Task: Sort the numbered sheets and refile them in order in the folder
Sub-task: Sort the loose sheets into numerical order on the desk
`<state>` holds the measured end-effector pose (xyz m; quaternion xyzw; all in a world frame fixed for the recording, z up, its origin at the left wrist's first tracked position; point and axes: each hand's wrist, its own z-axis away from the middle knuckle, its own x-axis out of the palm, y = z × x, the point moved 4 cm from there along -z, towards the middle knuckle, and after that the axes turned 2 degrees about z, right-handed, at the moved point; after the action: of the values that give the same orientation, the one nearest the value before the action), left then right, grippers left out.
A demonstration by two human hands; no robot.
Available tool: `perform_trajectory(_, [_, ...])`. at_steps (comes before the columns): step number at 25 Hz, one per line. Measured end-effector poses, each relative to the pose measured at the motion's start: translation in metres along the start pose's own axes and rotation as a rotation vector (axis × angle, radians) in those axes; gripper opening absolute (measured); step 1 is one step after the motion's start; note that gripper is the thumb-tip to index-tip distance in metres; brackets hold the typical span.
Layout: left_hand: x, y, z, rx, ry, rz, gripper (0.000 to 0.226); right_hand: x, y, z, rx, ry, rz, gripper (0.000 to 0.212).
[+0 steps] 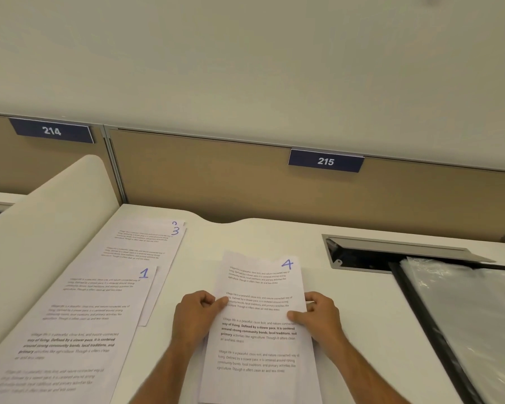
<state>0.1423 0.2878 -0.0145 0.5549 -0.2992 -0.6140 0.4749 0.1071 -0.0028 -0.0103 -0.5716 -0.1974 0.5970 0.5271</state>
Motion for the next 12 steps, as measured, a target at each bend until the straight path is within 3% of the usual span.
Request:
perform_trajectory(6, [0.0002, 0.002, 0.0018, -0.004, 0.061, -0.075, 0.03, 0.0018, -0.0029, 0.0026, -0.025, 0.061, 0.082, 0.048])
perform_trajectory(12, [-0.0027, -0.0007, 0.0047, 0.048, 0.107, -0.015, 0.033, -0.0004, -0.0029, 0.0037, -0.072, 0.127, 0.206, 0.072])
